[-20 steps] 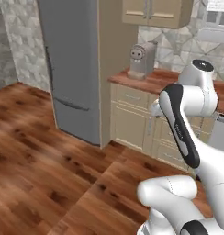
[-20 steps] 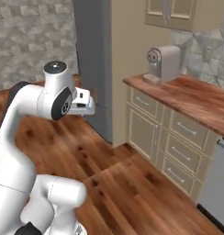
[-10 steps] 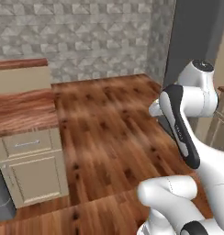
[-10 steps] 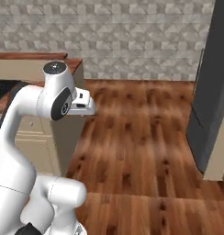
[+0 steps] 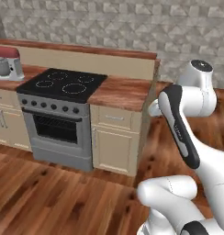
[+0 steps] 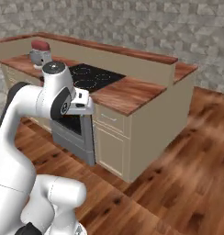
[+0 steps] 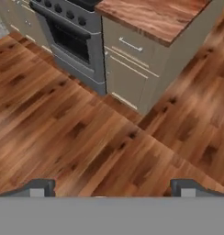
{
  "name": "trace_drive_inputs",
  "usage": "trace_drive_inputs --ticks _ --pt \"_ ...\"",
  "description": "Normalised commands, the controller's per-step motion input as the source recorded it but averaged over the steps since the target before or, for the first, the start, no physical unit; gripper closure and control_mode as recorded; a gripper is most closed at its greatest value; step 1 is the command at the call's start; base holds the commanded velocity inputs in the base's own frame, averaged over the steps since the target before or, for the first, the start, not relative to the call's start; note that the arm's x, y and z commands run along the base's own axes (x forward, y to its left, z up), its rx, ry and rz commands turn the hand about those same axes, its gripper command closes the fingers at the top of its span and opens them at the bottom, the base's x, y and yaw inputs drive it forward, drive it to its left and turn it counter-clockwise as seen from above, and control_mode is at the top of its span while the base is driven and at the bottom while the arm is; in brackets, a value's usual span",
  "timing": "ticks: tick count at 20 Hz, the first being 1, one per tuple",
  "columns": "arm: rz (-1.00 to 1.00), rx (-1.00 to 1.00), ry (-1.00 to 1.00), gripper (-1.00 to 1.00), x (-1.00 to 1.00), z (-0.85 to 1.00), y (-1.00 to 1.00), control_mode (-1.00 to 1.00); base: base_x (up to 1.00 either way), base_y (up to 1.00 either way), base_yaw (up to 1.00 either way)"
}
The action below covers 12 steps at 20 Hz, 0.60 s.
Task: Navigate to the microwave.
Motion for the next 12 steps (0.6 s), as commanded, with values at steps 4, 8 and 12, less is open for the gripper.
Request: trace_drive_inputs --ticks 4,8,12 --pt "0.00 0.00 0.00 -1.00 0.00 0.00 0.00 1.00 0.13 0.00 0.88" --pt "0.00 0.00 0.00 -1.00 0.00 0.00 0.00 1.00 0.17 0.00 0.85" --pt "0.00 0.00 0.00 -1.00 0.00 0.00 0.00 1.00 0.19 0.00 0.84"
